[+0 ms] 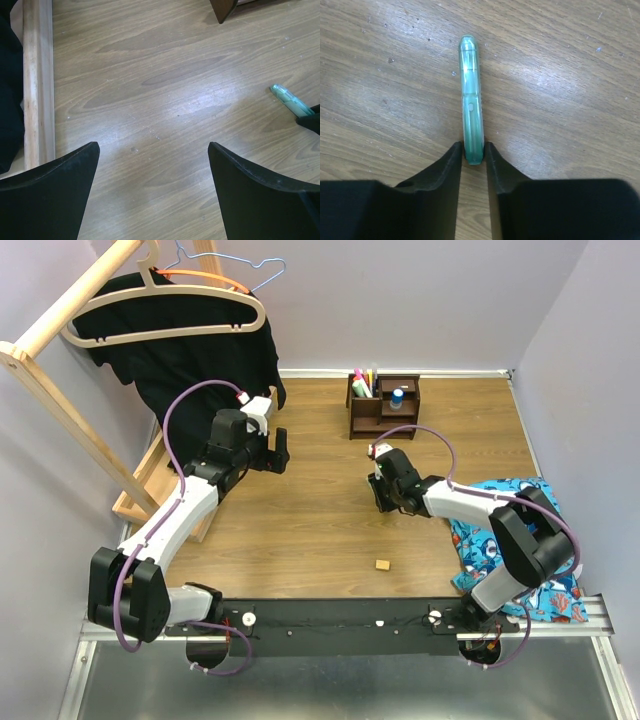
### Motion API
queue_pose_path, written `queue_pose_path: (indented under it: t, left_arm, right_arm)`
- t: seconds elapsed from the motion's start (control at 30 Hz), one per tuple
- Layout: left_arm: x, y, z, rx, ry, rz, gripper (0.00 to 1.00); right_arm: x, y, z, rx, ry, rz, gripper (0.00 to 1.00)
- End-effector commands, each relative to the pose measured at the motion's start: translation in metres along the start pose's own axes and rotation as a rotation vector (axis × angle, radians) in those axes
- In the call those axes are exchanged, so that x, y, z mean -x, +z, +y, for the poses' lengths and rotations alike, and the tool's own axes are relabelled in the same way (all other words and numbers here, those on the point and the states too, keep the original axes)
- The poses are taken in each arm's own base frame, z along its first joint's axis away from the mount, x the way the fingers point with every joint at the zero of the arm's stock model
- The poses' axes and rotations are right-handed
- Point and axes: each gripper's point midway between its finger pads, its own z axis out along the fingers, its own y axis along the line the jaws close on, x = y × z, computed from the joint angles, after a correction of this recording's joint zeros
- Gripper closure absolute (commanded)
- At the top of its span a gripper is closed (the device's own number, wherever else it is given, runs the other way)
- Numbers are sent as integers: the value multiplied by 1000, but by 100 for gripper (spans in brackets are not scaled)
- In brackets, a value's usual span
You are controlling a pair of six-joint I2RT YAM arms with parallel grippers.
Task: Sort the stationery into containers
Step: Place the pen in the storage box.
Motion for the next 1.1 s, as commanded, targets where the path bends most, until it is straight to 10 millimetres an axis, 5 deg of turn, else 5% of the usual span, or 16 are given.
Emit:
queue_pose_path:
  t: [0.0, 0.17, 0.33, 0.5, 0.7, 1.07]
  left_arm:
    - [2, -2, -1, -4, 1, -22, 1]
    - [3, -3, -2, -5, 0, -25, 1]
    - [2, -2, 0, -4, -5, -22, 1]
    - [6, -1, 1, -6, -20, -29, 1]
    - [7, -1, 1, -6, -22, -30, 1]
    - [1, -1, -3, -13, -9, -24, 1]
  right_arm:
    - [9, 4, 3, 22, -12, -5, 74]
    - [20, -2, 2, 15, -9, -38, 99]
    - [48, -21, -1, 13, 50, -117, 99]
    - [72, -38, -30, -54, 136, -190, 99]
    - [83, -31, -78, -140, 173, -221, 99]
    - [110, -12, -94, -178, 153, -274, 99]
